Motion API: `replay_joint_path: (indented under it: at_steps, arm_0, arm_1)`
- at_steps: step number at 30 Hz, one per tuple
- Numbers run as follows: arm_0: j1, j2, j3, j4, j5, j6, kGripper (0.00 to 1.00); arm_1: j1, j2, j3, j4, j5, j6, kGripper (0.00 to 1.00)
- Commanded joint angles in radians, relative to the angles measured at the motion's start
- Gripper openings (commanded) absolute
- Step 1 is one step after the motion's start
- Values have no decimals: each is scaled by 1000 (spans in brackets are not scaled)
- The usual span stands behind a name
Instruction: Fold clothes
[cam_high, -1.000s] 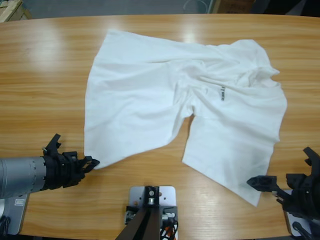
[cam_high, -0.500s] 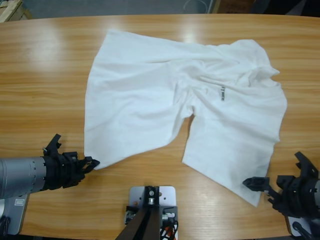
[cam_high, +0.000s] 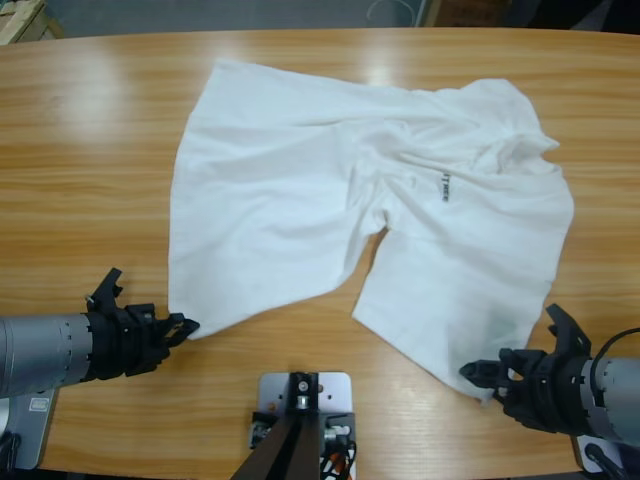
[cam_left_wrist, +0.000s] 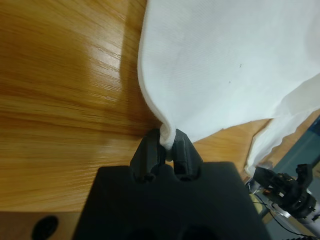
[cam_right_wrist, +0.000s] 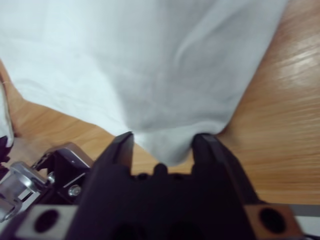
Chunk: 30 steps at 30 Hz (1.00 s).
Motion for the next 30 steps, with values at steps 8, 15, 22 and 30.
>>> replay_joint_path:
  at_steps: [8, 15, 22, 30]
  arm_0:
    - [-9, 24, 34, 11, -15, 7, 0]
    - [-9, 6, 27, 11, -24, 9, 0]
    - [-9, -39, 33, 33, -25, 10, 0]
    - [-60, -438, -151, 673, -23, -65, 0]
  arm_1:
    - [10, -20, 25, 84, -25, -84, 148]
    - [10, -30, -49, 257, -1, -85, 0]
    - [10, -98, -195, 521, -14, -120, 0]
    - [10, -275, -451, 1059, 24, -87, 0]
